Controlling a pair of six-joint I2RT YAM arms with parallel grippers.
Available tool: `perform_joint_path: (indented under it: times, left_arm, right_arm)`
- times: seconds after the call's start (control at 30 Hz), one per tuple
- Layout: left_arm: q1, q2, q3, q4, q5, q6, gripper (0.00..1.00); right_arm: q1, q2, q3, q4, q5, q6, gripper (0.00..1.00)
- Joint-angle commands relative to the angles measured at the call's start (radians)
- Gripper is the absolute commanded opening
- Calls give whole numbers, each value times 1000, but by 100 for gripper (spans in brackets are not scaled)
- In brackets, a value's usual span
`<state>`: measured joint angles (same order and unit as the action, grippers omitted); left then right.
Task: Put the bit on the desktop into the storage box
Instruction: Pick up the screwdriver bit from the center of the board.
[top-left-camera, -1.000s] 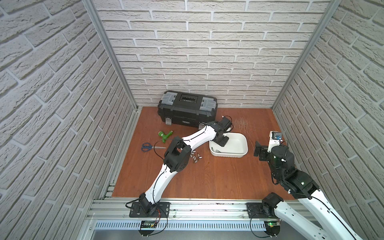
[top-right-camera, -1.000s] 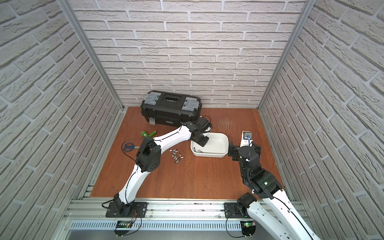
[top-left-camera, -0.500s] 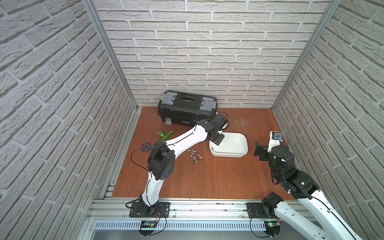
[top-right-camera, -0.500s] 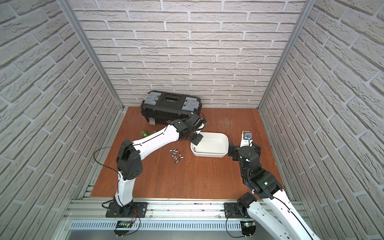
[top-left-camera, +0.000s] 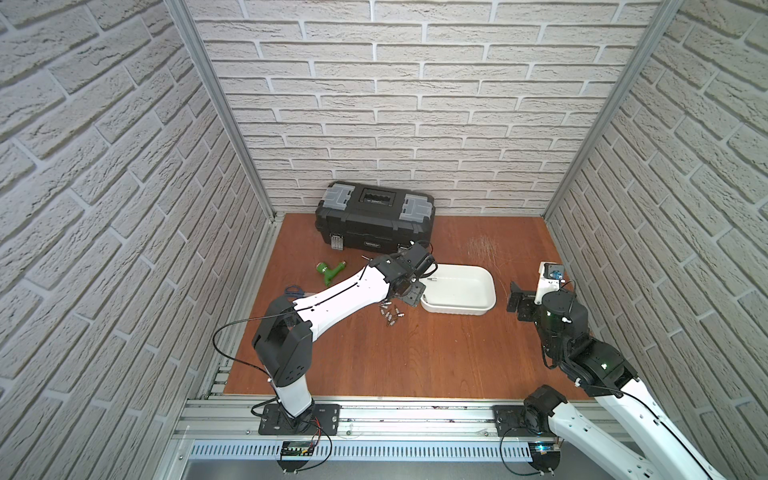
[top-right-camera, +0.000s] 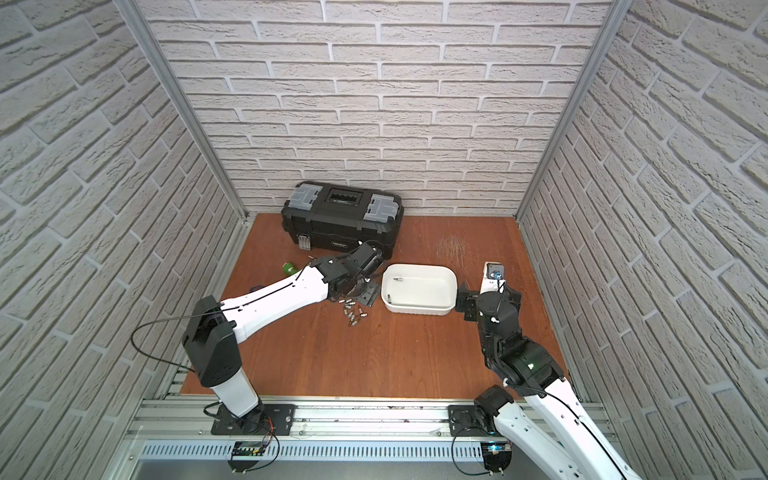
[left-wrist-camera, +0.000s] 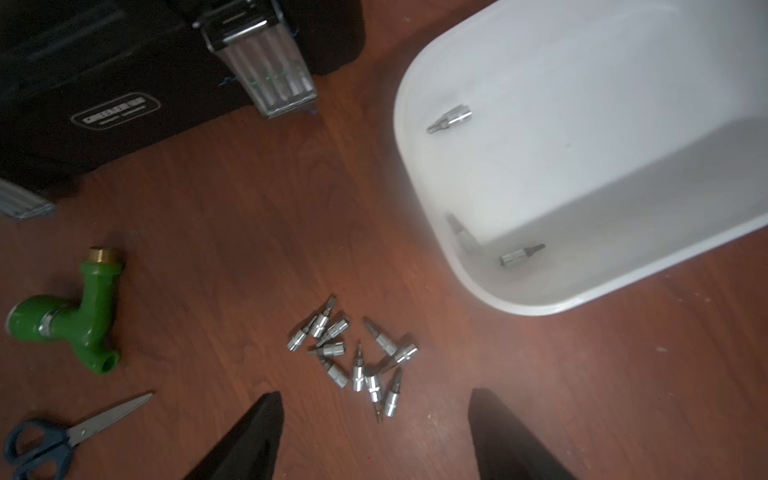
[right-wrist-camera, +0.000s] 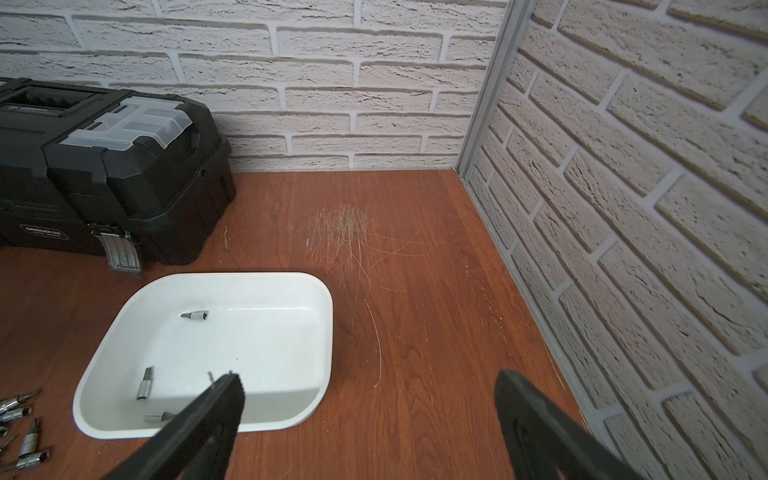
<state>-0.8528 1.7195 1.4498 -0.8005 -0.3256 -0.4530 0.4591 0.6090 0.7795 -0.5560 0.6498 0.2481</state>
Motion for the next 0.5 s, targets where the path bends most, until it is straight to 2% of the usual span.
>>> perform_joint_path:
  times: [0.0, 0.13, 0.23, 0.47]
  left_arm:
    - [6, -16, 11, -82, -168, -227, 81]
    - [0, 79, 139, -277, -221, -424, 86]
    - [-10, 156, 220, -370, -212, -516, 86]
    - [-14, 229, 237, -292, -71, -598, 86]
  right_arm:
    - [-8, 3, -11, 50, 0, 8, 98]
    - [-8, 3, -18, 57, 3, 11, 98]
    - [-8, 9, -17, 62, 2, 11, 98]
    - [-8, 10, -15, 59, 8, 5, 98]
